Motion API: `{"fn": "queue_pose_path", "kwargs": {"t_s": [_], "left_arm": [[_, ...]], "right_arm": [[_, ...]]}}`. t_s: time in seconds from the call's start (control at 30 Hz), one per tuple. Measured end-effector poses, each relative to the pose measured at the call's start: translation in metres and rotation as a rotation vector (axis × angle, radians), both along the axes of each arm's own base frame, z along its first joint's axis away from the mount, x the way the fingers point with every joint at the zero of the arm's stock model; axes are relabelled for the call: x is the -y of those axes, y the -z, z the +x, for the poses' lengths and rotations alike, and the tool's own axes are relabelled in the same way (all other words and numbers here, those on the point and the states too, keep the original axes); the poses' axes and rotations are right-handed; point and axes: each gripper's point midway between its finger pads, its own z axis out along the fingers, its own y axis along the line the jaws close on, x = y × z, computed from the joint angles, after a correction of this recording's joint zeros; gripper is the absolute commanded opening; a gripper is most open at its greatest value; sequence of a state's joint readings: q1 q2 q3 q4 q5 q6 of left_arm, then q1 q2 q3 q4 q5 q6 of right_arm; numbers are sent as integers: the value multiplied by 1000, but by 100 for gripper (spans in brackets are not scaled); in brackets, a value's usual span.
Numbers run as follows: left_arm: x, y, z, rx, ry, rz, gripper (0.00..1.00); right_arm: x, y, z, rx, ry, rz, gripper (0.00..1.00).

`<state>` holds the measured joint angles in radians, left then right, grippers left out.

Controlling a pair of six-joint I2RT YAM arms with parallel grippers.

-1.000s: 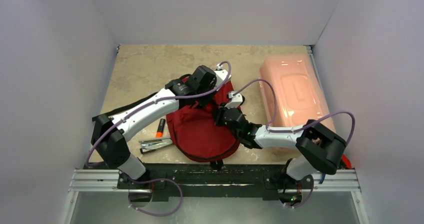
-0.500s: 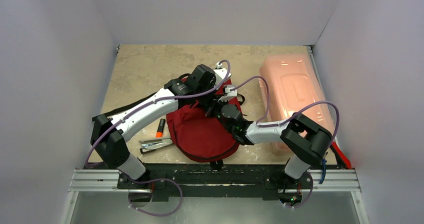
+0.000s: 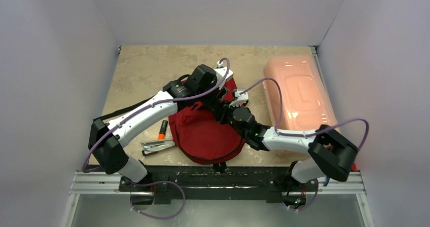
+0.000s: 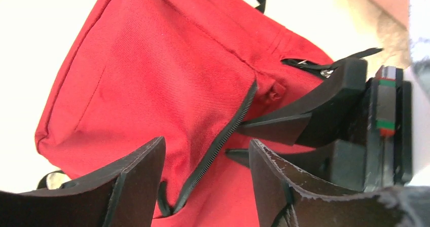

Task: Pack the student bag
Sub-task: Place the personal item in the student bag, then pick up the stationery from the center of the board.

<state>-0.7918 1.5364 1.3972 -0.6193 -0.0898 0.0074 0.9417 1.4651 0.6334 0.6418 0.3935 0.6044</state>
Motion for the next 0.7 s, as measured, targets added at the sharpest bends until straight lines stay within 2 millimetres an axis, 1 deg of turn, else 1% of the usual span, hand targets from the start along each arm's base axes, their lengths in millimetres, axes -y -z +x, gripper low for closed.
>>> {"fn": "queue_pose_path", "kwargs": {"t_s": [0.07, 0.13, 0.2, 0.23, 0.27, 0.3, 0.33, 0.37, 0.4, 0.43, 0.47, 0.53, 0.57, 0.63, 0.7], "left_arm": [[2, -6, -5, -14, -5, -39, 66], [-1, -16, -12, -26, -23, -91, 71], [-16, -26, -17, -42, -66, -160, 73], [-27, -30, -19, -48, -98, -191, 74], [-44, -33, -19, -56, -151, -236, 75], [-64, -34, -19, -59, -217, -267, 76], [-92, -32, -19, -60, -313, -301, 77], [-112, -30, -19, -58, -388, -320, 78], [-136, -26, -19, -53, -476, -331, 78], [-160, -18, -21, -60, -578, -343, 78], [-176, -11, -23, -72, -648, -344, 78], [-204, 12, -28, -127, -781, -347, 78], [-213, 22, -29, -158, -829, -345, 78], [-229, 51, -31, -248, -921, -317, 78], [-236, 80, -32, -353, -978, -266, 76]], "right_arm": [[14, 3, -12, -14, -10, -22, 38], [25, 6, -26, -20, -38, -32, 40], [34, 10, -40, -30, -78, -47, 41], [37, 11, -46, -33, -97, -52, 41], [39, 13, -51, -37, -119, -57, 42], [40, 13, -57, -40, -142, -61, 42], [41, 13, -62, -42, -163, -60, 43], [42, 11, -66, -40, -179, -57, 44], [44, 9, -70, -36, -192, -52, 44], [44, 6, -74, -32, -208, -42, 45], [46, 3, -77, -26, -216, -33, 44], [47, -3, -81, -16, -234, -17, 44], [47, -6, -82, -10, -237, -10, 44], [45, -12, -85, 0, -256, 6, 44], [45, -15, -87, 5, -268, 12, 44]]}}
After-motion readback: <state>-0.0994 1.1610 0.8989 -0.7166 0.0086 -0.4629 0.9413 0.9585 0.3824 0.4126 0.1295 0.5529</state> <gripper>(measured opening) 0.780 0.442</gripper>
